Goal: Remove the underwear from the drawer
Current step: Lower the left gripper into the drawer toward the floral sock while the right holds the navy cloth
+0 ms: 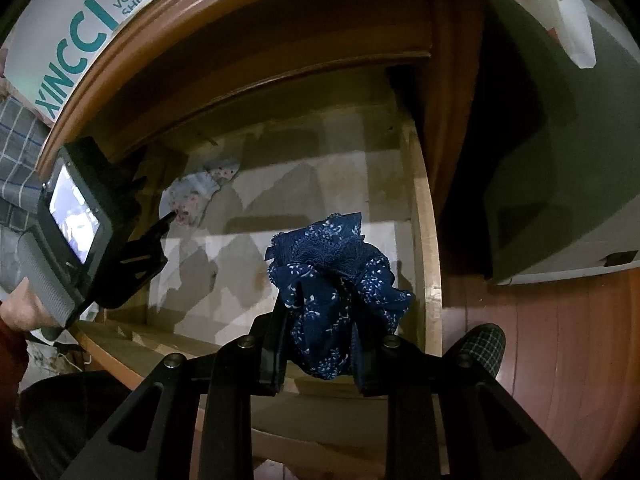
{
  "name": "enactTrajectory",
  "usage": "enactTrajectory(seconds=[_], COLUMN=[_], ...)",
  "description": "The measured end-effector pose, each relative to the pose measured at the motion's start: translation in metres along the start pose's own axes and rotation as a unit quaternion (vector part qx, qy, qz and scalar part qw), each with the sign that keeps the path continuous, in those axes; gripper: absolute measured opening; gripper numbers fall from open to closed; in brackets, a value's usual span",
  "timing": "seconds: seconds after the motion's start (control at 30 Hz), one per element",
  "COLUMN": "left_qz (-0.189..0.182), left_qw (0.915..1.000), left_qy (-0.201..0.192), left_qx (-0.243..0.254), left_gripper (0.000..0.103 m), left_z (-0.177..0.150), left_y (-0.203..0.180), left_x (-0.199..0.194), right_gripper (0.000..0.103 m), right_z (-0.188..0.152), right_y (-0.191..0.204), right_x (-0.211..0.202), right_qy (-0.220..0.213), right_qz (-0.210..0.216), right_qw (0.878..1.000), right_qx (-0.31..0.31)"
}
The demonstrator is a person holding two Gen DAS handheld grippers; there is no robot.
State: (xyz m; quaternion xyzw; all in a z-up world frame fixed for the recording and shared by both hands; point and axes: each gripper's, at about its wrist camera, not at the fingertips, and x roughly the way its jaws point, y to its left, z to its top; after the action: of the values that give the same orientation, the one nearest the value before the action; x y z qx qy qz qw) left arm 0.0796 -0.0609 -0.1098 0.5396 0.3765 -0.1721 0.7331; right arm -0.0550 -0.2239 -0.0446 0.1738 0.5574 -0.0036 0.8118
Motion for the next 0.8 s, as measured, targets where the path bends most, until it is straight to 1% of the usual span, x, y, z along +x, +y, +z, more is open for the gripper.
enactTrajectory(seconds=[0.1,0.13,0.2,0.3,0.33,0.37,0.4,0.47,0.53,0.6,0.63,0.8], left_qz=[-0.003,-0.001,0.007,0.022,0.022,0.013,0.0,-0.002,-0.009,-0.023,-0.04,-0.086], left_qw=[0.9999,0.9999,0.9999,0.9989,0.9985,0.9985,0.9986,0.9984,0.9984,0.9983,0.9978,0.9942], left_qy=[0.014,0.013,0.007,-0.008,-0.008,-0.004,0.006,0.012,0.019,0.019,0.024,0.043], left_qx=[0.007,0.009,0.014,0.041,0.049,0.052,0.053,0.055,0.053,0.05,0.047,0.048], left_gripper=[0.053,0.052,0.052,0.051,0.05,0.043,0.039,0.022,0.02,0.015,0.009,0.006], left_z=[0.006,0.007,0.008,0.005,0.004,0.003,0.003,0.002,0.004,0.006,0.007,0.008], left_y=[0.001,0.001,-0.001,-0.011,-0.014,-0.017,-0.018,-0.021,-0.021,-0.019,-0.017,-0.012], left_x=[0.011,0.014,0.014,0.012,0.011,0.012,0.016,0.02,0.023,0.023,0.023,0.023], right_gripper=[0.023,0.023,0.023,0.023,0.023,0.023,0.023,0.023,0.023,0.023,0.023,0.024], right_z=[0.001,0.001,0.001,0.0,0.0,0.0,0.0,0.0,0.001,0.001,0.001,0.002], right_y=[0.0,0.0,0.001,0.003,0.004,0.004,0.005,0.005,0.004,0.005,0.005,0.007], right_x=[0.0,0.0,0.0,0.0,0.0,0.0,0.001,0.001,0.002,0.003,0.004,0.003], right_qy=[0.0,0.0,0.001,0.003,0.004,0.004,0.004,0.005,0.006,0.008,0.008,0.008], right_qz=[0.0,0.0,0.0,0.002,0.002,0.003,0.004,0.003,0.004,0.006,0.007,0.009], right_qw=[1.0,1.0,1.0,1.0,1.0,1.0,1.0,1.0,1.0,1.0,1.0,1.0], right_qx=[0.0,0.0,-0.002,-0.005,-0.005,-0.006,-0.007,-0.008,-0.005,-0.004,-0.005,-0.008])
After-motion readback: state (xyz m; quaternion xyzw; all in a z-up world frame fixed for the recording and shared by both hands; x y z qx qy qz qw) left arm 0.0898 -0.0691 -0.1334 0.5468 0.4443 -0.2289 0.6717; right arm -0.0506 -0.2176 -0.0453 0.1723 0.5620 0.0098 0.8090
